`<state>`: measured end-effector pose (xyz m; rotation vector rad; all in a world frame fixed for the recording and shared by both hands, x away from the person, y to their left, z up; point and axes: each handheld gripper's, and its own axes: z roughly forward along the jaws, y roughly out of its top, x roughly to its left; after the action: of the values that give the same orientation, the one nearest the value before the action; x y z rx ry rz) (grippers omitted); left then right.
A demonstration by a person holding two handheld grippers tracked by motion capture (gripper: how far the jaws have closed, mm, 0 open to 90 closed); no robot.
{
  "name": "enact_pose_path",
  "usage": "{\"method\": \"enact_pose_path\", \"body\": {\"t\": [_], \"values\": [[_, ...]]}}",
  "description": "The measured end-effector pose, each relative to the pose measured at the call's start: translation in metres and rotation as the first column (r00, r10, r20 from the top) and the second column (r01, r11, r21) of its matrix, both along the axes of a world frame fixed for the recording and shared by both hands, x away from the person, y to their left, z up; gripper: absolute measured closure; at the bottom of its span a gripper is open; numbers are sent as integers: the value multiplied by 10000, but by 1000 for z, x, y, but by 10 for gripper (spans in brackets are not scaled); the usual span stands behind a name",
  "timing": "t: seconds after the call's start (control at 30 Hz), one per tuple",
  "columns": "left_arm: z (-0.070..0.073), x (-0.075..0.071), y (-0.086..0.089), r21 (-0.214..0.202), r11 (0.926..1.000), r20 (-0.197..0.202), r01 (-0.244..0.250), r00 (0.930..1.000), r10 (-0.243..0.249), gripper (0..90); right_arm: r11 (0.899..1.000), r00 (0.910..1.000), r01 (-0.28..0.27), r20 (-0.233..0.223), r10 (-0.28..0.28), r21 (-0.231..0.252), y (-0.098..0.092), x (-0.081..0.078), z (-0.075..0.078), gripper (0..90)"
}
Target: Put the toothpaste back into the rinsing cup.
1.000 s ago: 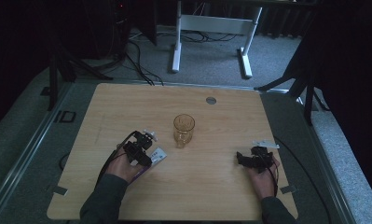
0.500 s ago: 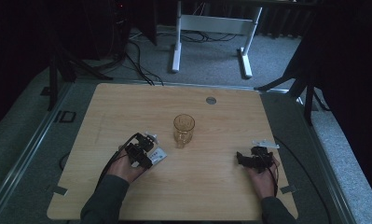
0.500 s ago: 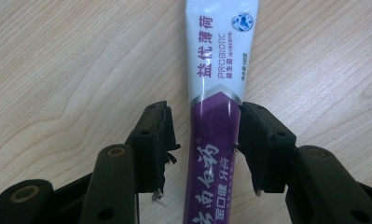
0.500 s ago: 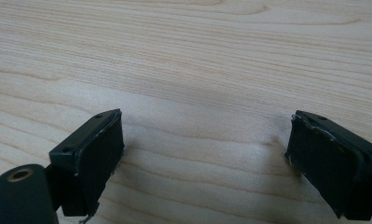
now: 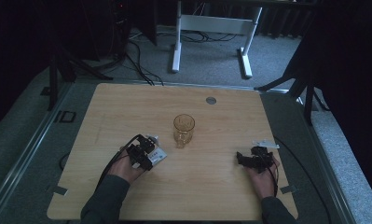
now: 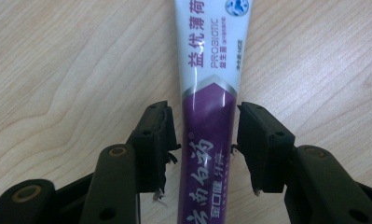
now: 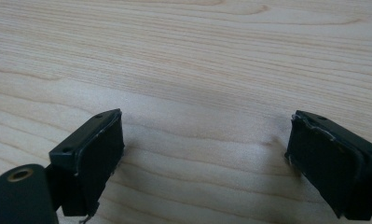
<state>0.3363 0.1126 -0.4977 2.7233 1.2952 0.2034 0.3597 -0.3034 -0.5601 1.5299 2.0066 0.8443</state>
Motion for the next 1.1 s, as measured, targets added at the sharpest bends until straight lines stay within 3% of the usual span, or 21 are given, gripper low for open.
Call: {"method": "enact_pose_path", "body": {"t": [0.43, 1.1], "values": [[-9, 1, 0, 226, 9997, -721, 130, 9973, -113, 552, 10000, 10000, -4, 5, 4, -4, 0, 0, 0, 107], [-15, 5, 5, 64, 10000, -1096, -32, 9940, 38, 592, 10000, 10000, -1, 3, 1, -1, 0, 0, 0, 107]]}}
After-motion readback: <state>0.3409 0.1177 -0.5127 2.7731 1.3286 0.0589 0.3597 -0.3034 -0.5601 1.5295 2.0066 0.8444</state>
